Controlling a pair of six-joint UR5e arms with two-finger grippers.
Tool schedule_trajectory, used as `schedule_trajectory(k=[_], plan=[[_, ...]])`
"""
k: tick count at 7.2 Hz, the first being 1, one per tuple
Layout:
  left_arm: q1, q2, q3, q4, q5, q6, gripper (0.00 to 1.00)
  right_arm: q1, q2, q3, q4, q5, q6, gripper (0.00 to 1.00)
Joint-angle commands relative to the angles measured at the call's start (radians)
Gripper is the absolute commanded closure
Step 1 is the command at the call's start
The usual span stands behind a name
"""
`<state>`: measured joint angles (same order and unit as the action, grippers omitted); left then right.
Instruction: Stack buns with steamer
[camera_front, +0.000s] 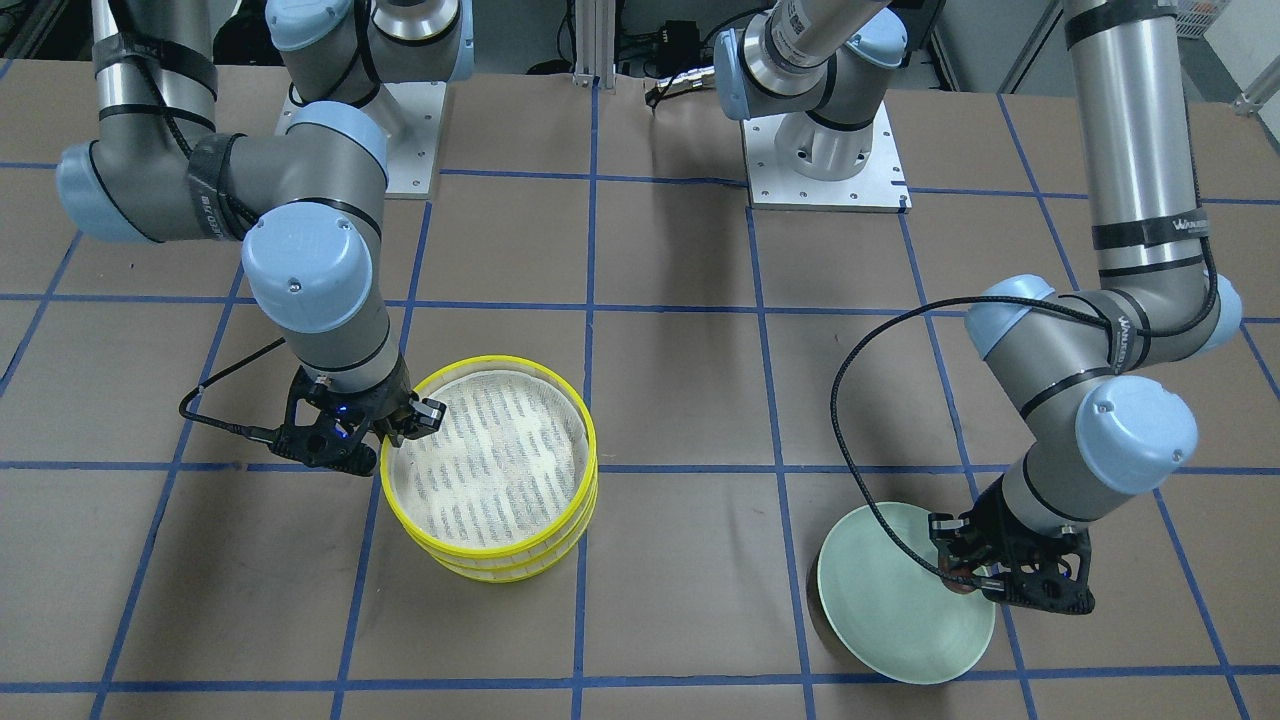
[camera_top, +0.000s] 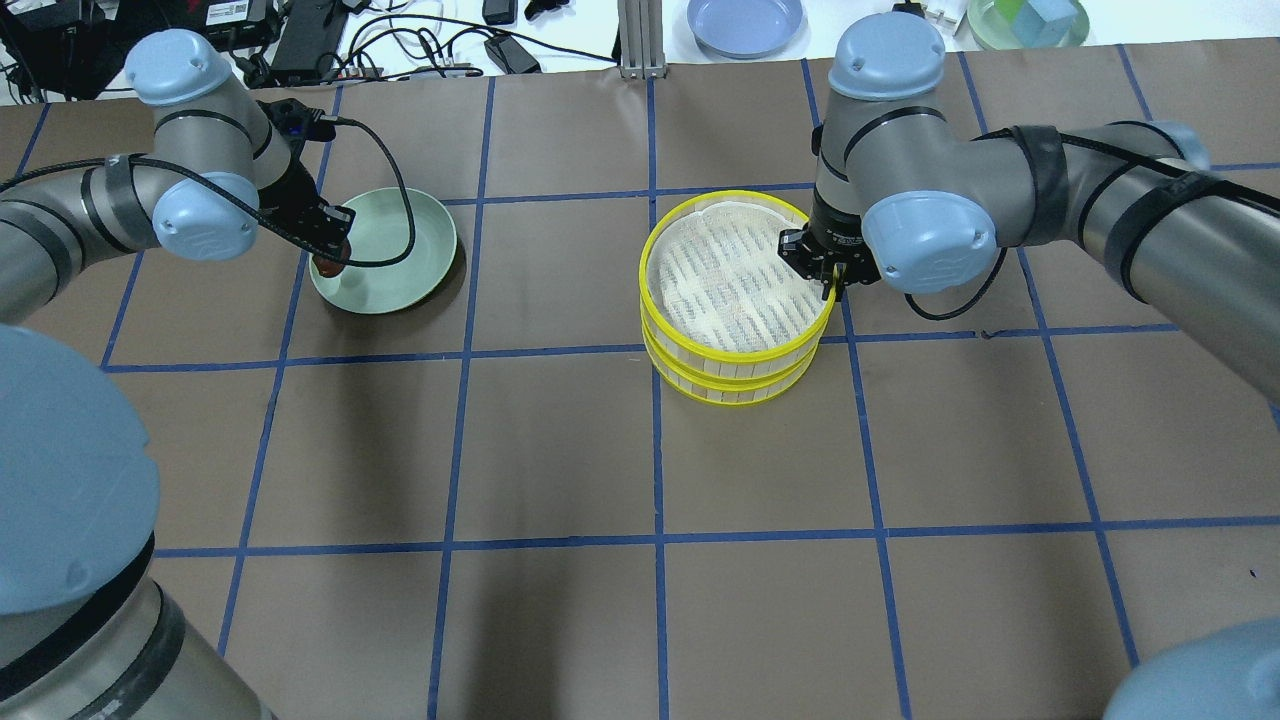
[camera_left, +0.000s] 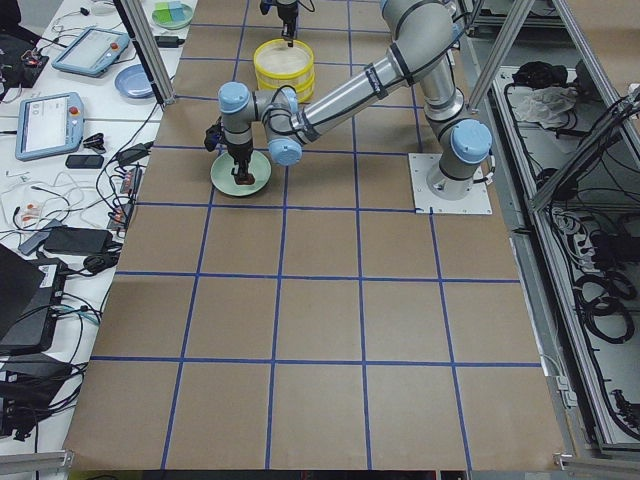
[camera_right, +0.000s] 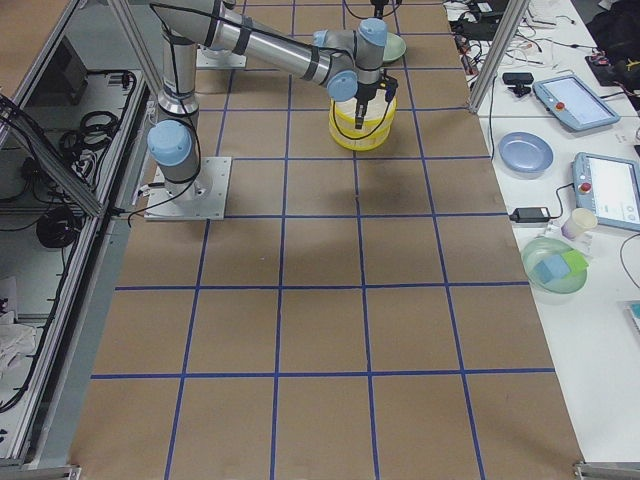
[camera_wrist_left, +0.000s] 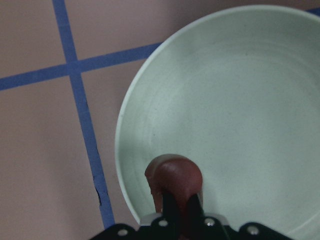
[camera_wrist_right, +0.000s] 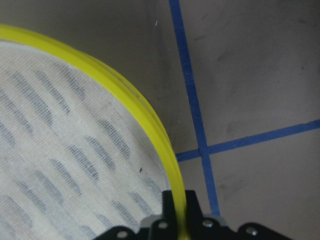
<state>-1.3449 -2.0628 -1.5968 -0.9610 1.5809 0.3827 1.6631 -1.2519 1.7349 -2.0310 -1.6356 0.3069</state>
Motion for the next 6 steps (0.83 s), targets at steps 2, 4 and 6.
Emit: schedule_trajectory(k=[2, 4, 6], plan=[[-0.089, 0.131, 0.0, -0.08, -0.009, -0.177, 1.0, 0.001, 0.0, 0.0, 0.0, -0.001, 0.001, 1.0], [-0.193, 0.183, 0.0, -0.1, -0.059, -0.363, 1.0, 0.0, 0.0, 0.0, 0.0, -0.003, 0.001, 0.01], [-0.27, 0.204, -0.002, -0.113, -0.079, -0.534, 1.0, -0.003, -0.003, -0.004, 0.0, -0.004, -0.017, 0.0]])
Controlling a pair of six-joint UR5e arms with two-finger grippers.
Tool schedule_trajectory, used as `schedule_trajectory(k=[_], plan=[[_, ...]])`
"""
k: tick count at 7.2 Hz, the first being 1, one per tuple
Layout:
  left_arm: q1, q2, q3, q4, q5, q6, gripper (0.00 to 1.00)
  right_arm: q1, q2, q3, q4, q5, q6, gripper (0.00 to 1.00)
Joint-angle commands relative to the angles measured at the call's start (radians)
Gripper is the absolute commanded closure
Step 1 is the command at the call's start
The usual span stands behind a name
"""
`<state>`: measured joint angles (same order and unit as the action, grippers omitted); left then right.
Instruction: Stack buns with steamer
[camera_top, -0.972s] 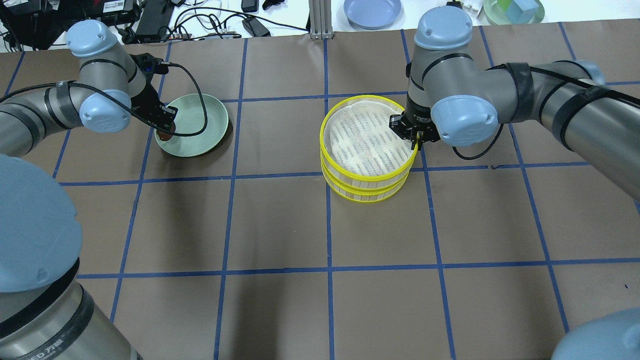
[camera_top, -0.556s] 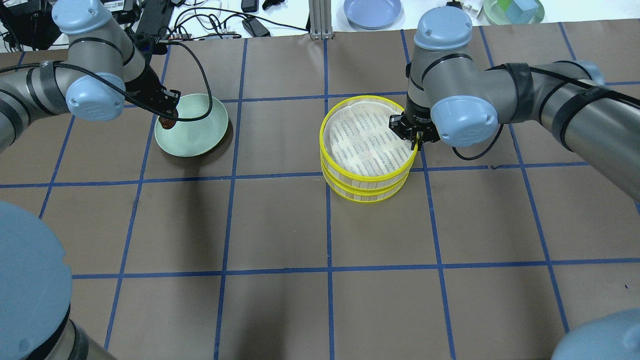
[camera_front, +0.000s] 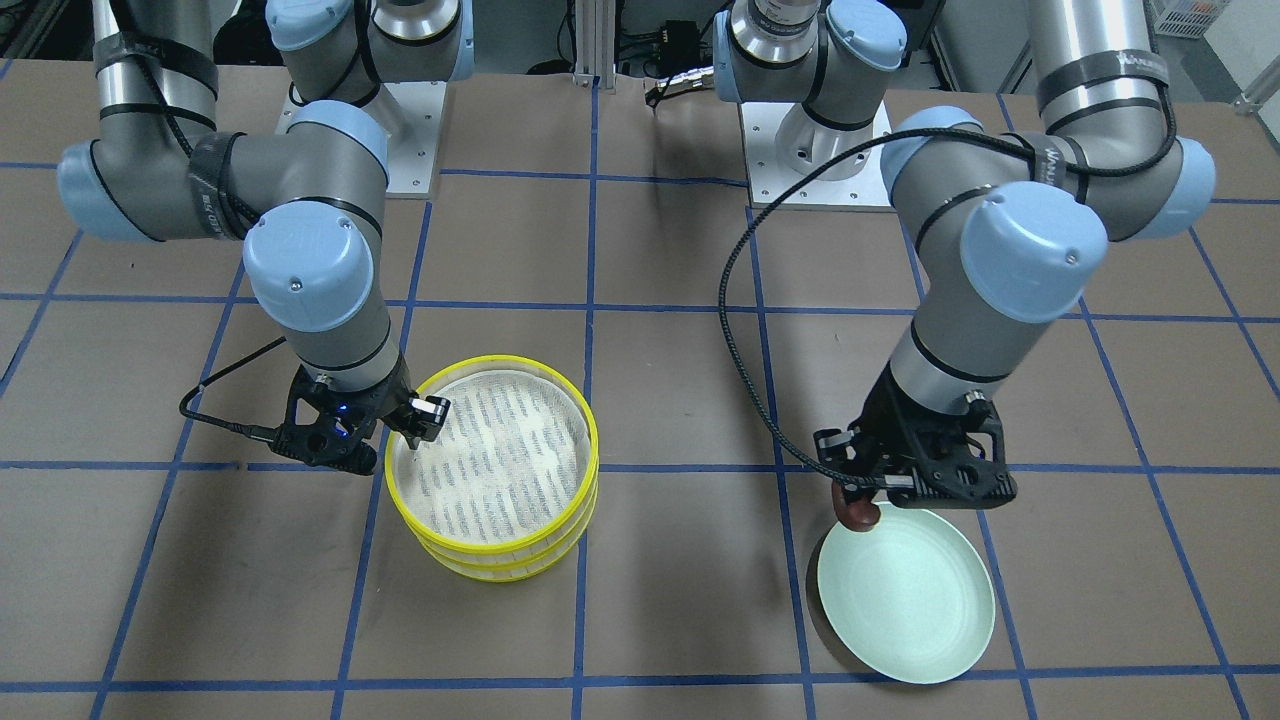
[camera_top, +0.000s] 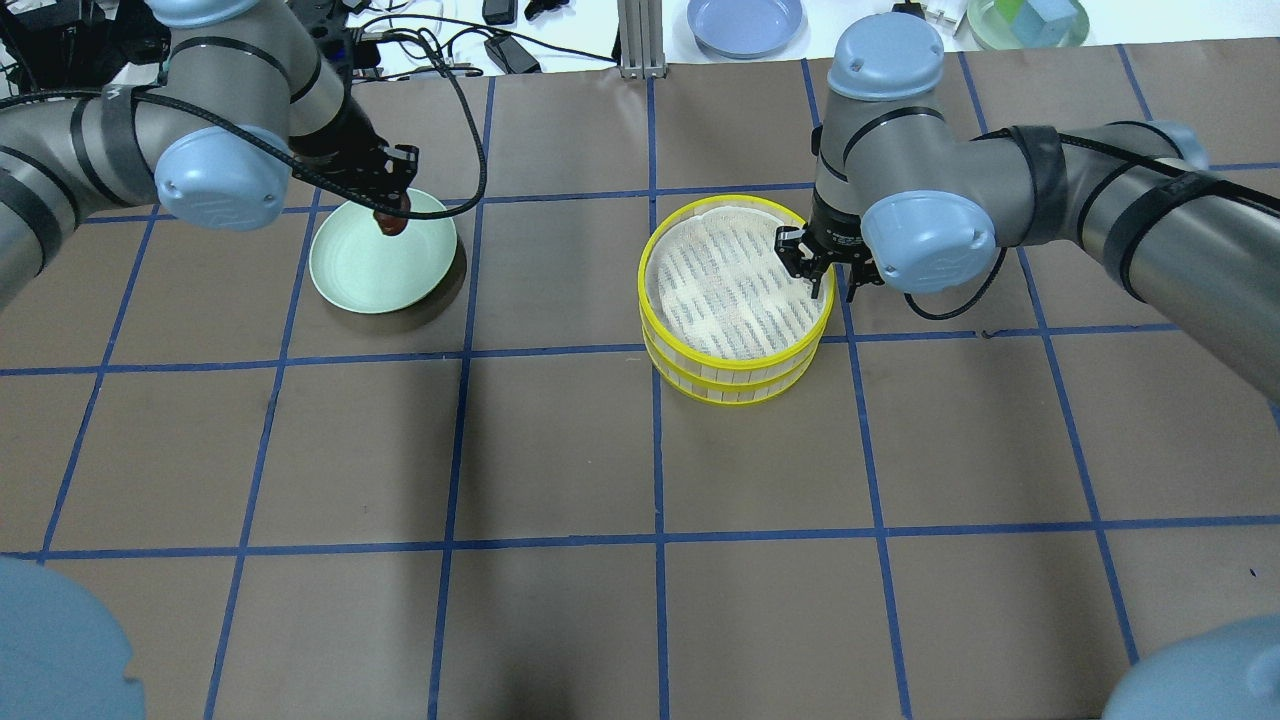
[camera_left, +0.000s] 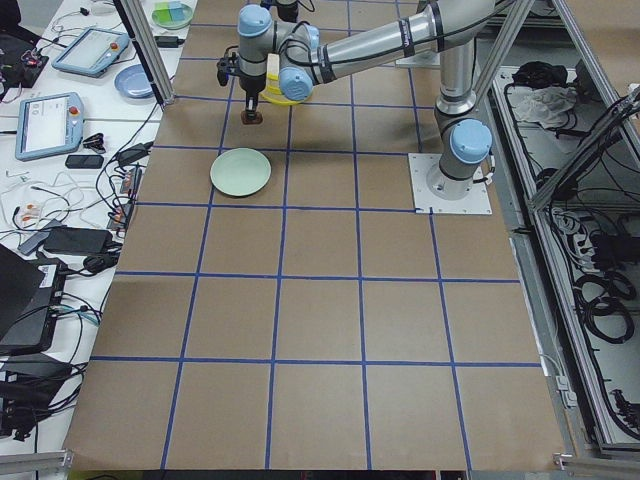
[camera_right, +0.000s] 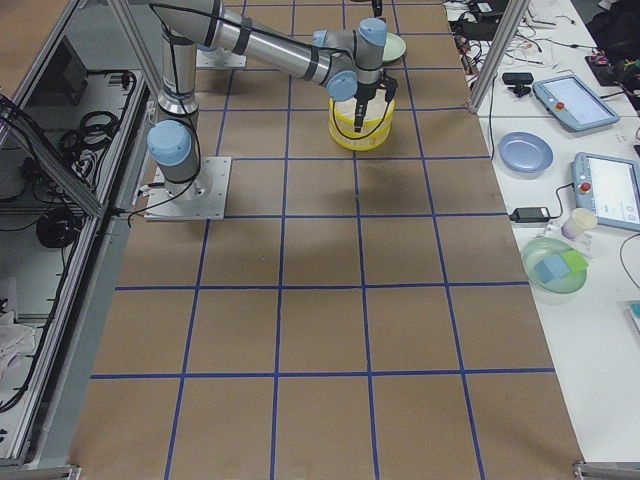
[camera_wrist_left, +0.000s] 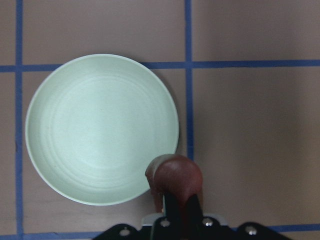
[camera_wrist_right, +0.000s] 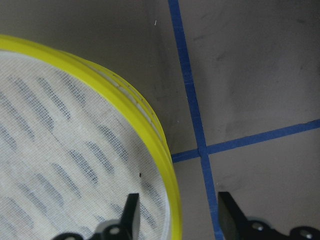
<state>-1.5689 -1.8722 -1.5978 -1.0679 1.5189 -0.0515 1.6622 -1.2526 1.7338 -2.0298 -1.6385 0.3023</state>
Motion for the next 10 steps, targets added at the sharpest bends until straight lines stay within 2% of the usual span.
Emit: schedule_trajectory(k=[1, 2, 3, 5, 6, 7, 9, 10], plan=[[-0.068, 0.016, -0.001, -0.003, -0.095, -0.21, 1.0, -0.034, -0.013, -0.026, 0.023, 0.0, -0.108, 0.0], [-0.101, 0.013, -0.002, 0.011, -0.121, -0.316, 1.0, -0.115, -0.028, -0.071, 0.089, 0.011, -0.209, 0.0], [-0.15, -0.001, -0.002, 0.012, -0.126, -0.358, 1.0, -0.183, -0.069, -0.121, 0.186, 0.072, -0.289, 0.0], [-0.212, -0.027, -0.016, 0.093, -0.273, -0.402, 1.0, -0.203, -0.207, -0.212, 0.404, 0.063, -0.316, 0.0], [-0.238, -0.047, -0.022, 0.107, -0.305, -0.407, 1.0, -0.2, -0.281, -0.23, 0.469, 0.072, -0.315, 0.0], [-0.272, -0.059, -0.024, 0.115, -0.345, -0.404, 1.0, -0.194, -0.328, -0.23, 0.489, 0.063, -0.315, 0.0], [-0.306, -0.087, -0.04, 0.118, -0.353, -0.406, 1.0, -0.119, -0.352, -0.232, 0.482, 0.04, -0.29, 0.0], [-0.307, -0.096, -0.039, 0.12, -0.355, -0.406, 0.51, -0.107, -0.341, -0.231, 0.465, 0.04, -0.295, 0.0]])
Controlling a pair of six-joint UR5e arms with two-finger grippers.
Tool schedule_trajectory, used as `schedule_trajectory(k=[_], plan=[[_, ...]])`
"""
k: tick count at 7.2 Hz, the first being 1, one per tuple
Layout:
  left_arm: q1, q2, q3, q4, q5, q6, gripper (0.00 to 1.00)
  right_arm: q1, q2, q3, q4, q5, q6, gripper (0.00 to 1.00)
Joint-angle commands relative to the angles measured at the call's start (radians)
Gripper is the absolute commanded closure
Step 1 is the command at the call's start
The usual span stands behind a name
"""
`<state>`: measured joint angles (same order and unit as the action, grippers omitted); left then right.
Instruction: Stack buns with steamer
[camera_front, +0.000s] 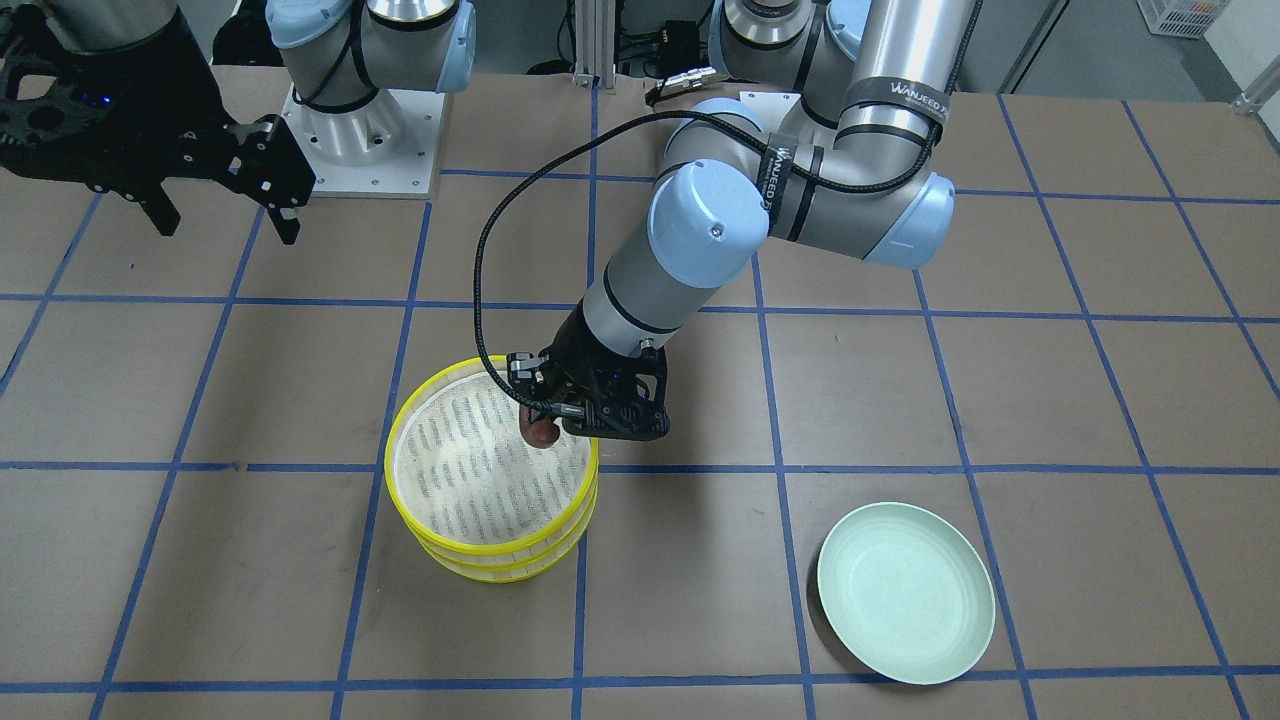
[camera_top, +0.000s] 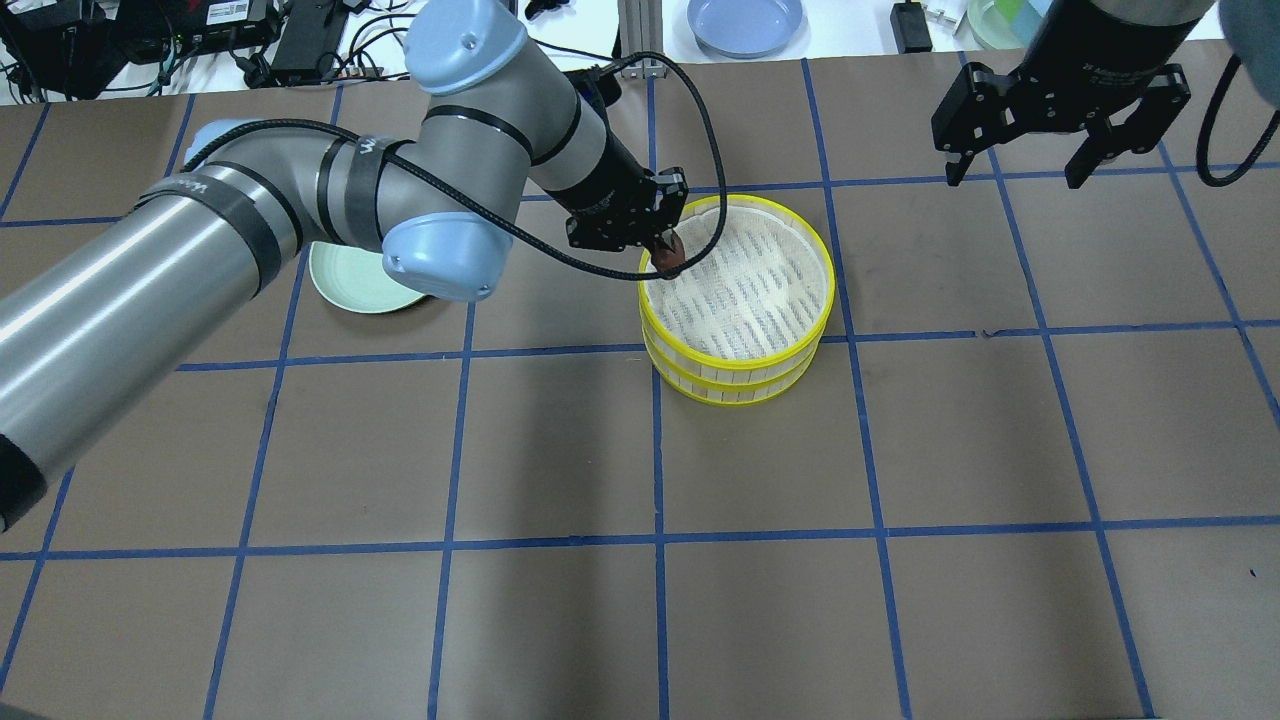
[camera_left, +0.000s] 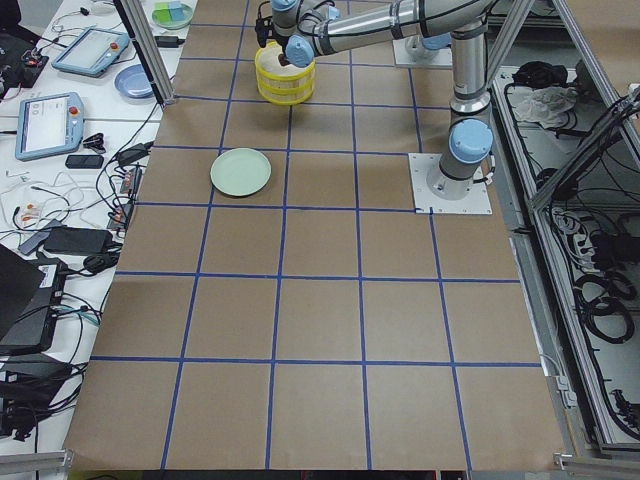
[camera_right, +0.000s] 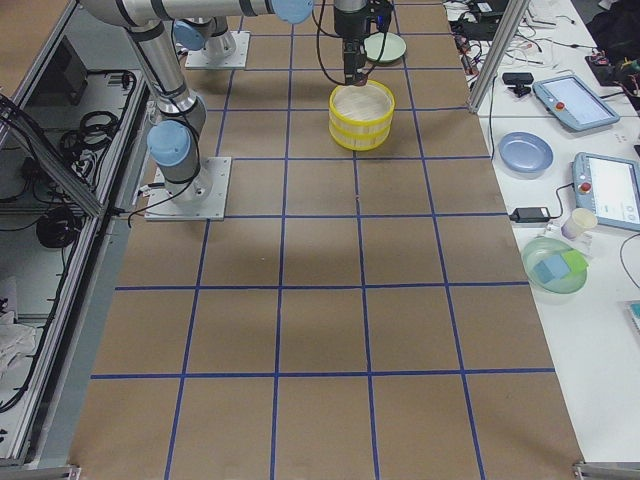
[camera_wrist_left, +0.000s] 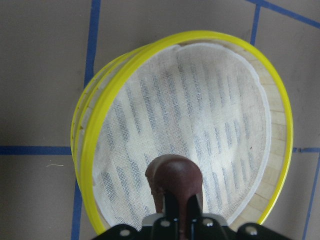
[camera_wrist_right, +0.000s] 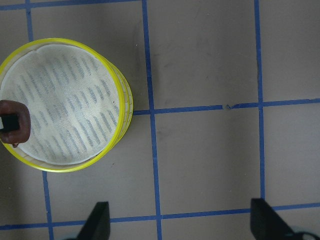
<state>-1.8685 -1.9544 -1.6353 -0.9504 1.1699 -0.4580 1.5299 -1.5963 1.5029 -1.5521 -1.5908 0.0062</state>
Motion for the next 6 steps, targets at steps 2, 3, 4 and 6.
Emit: schedule_trajectory(k=[2, 3, 4, 6], plan=[[-0.008, -0.017, 0.0, 0.009, -0.006, 0.012, 0.0, 0.029, 0.004, 0.014, -0.039, -0.014, -0.006, 0.0], [-0.006, -0.015, 0.005, 0.007, -0.004, 0.01, 0.0, 0.029, 0.004, 0.016, -0.04, -0.011, -0.003, 0.0], [-0.006, -0.015, 0.008, 0.005, -0.003, 0.013, 0.0, 0.029, 0.004, 0.016, -0.04, -0.011, -0.005, 0.0], [-0.004, -0.008, 0.015, -0.001, 0.005, 0.019, 0.0, 0.029, 0.004, 0.016, -0.04, -0.012, -0.003, 0.0]])
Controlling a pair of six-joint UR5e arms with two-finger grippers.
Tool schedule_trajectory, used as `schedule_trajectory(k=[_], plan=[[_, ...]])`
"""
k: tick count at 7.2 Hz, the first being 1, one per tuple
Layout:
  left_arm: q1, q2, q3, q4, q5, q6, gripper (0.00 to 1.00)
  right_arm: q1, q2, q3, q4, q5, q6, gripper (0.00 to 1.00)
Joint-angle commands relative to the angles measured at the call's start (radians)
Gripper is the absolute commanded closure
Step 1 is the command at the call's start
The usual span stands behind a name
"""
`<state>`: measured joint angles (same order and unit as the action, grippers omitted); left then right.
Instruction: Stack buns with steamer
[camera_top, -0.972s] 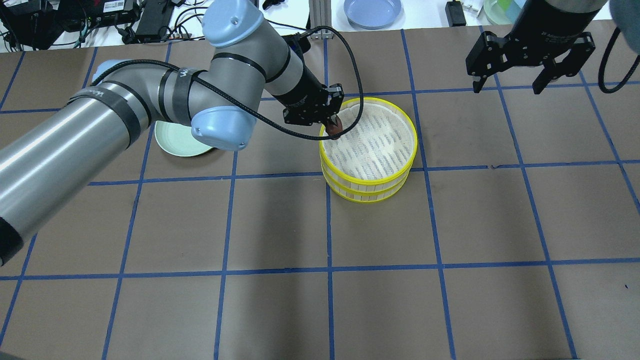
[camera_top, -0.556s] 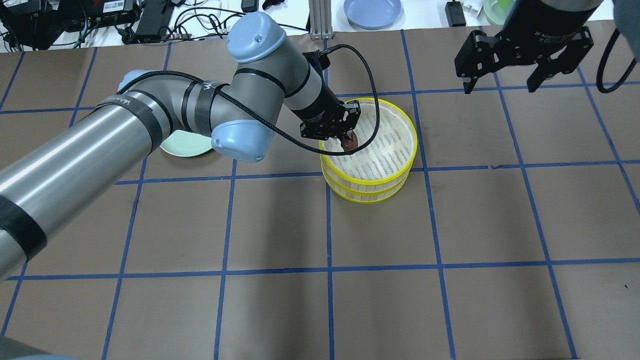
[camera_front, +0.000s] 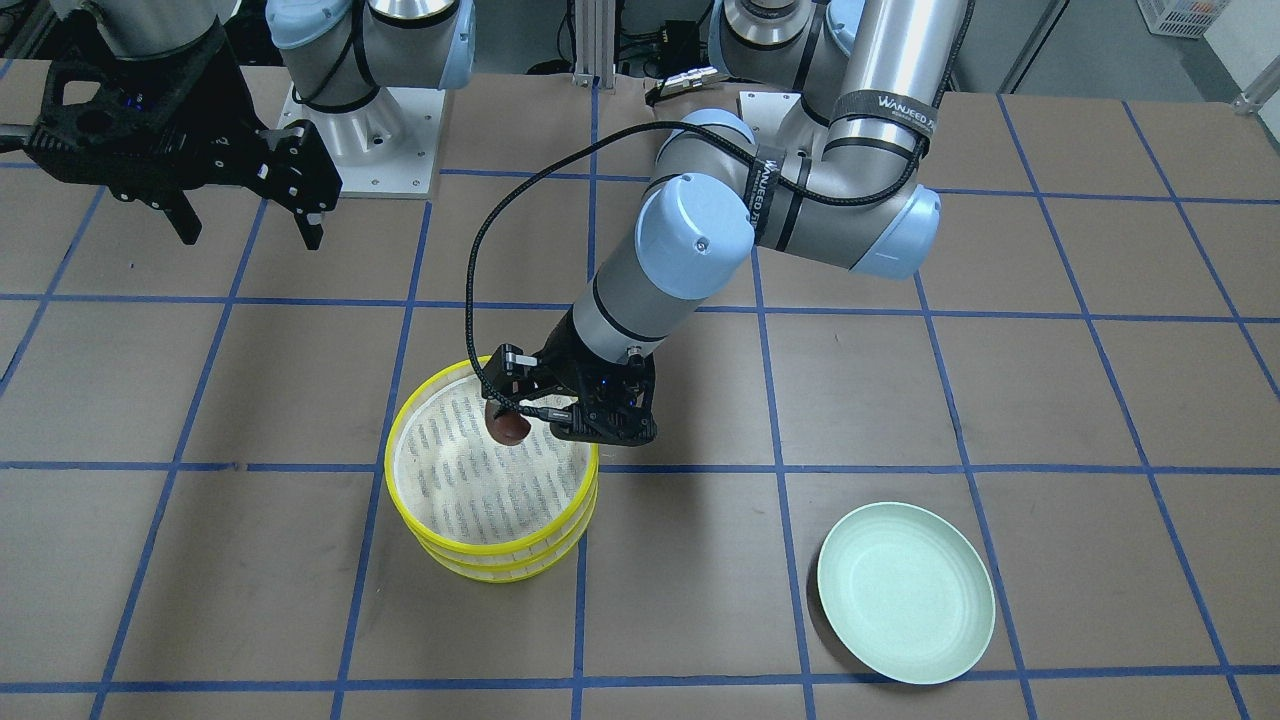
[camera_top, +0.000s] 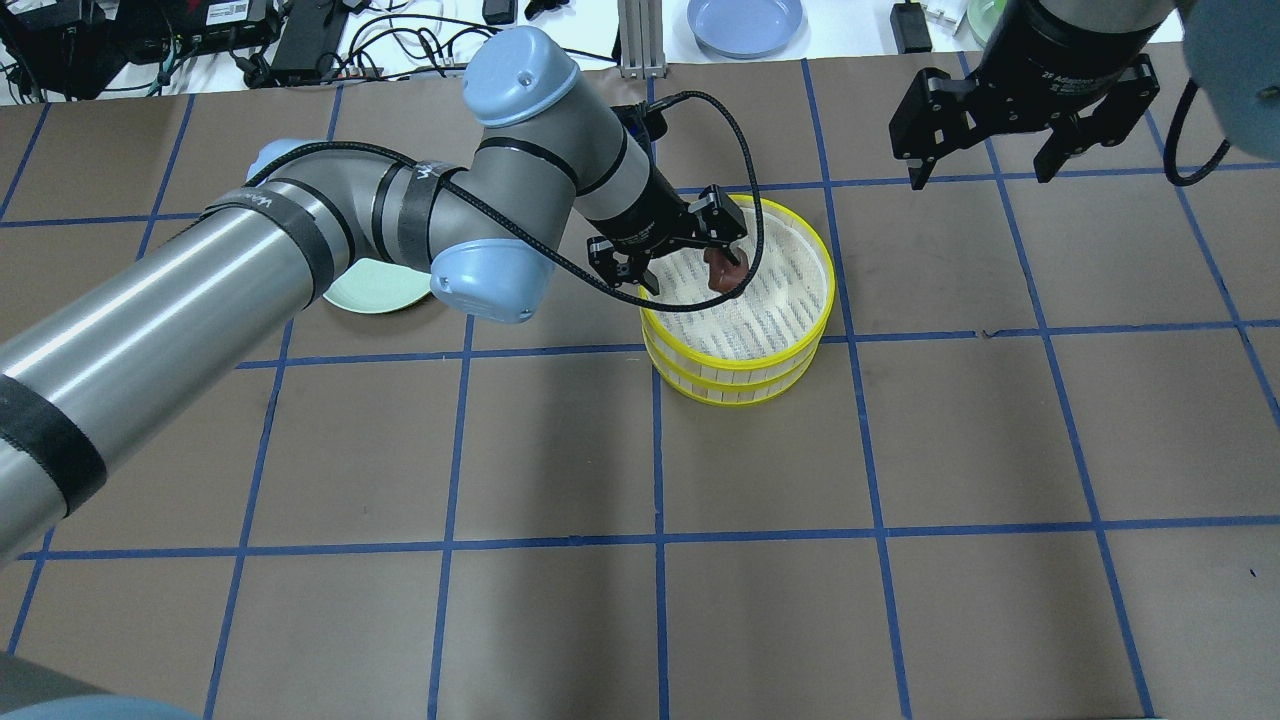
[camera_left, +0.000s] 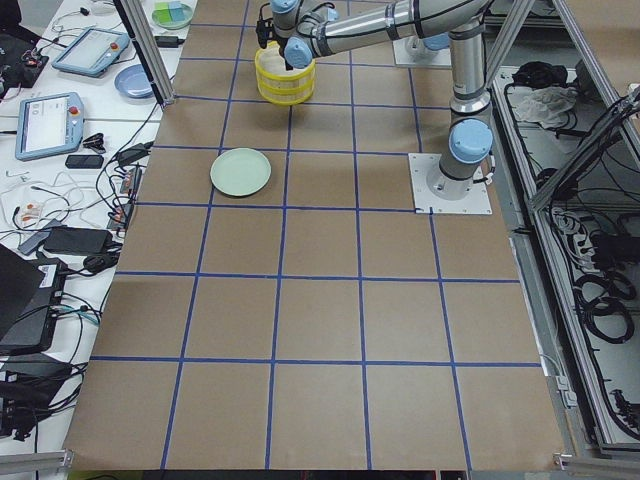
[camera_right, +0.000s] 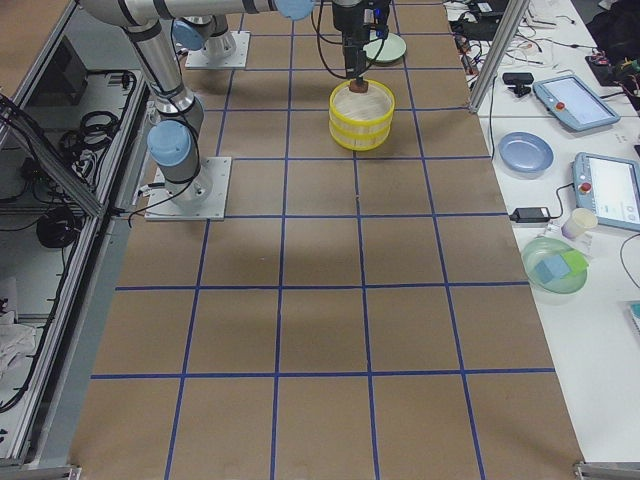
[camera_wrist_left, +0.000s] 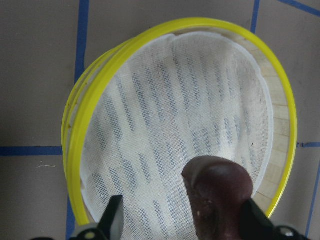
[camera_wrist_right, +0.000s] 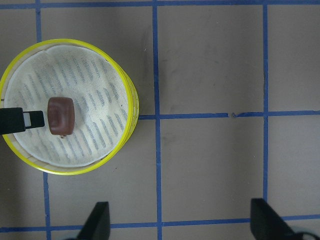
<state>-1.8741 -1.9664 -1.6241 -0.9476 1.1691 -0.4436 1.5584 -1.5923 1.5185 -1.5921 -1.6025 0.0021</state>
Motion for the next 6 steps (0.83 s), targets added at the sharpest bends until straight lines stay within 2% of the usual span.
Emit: schedule_trajectory(k=[1, 2, 3, 5, 6], plan=[[0.004, 0.01, 0.015, -0.014, 0.01, 0.019, 0.0, 0.0, 0.0, 0.0, 0.0, 0.0, 0.001, 0.0], [0.01, 0.03, 0.03, -0.046, 0.038, 0.046, 0.0, 0.0, -0.003, 0.0, 0.0, 0.001, 0.001, 0.0], [0.007, 0.046, 0.042, -0.066, 0.181, 0.107, 0.0, 0.0, -0.003, 0.0, 0.001, 0.001, 0.001, 0.0], [0.053, 0.119, 0.056, -0.194, 0.275, 0.262, 0.0, 0.0, -0.003, 0.0, 0.001, 0.001, 0.009, 0.0], [0.096, 0.163, 0.059, -0.216, 0.311, 0.284, 0.0, 0.0, -0.005, 0.0, 0.001, 0.0, 0.009, 0.0]])
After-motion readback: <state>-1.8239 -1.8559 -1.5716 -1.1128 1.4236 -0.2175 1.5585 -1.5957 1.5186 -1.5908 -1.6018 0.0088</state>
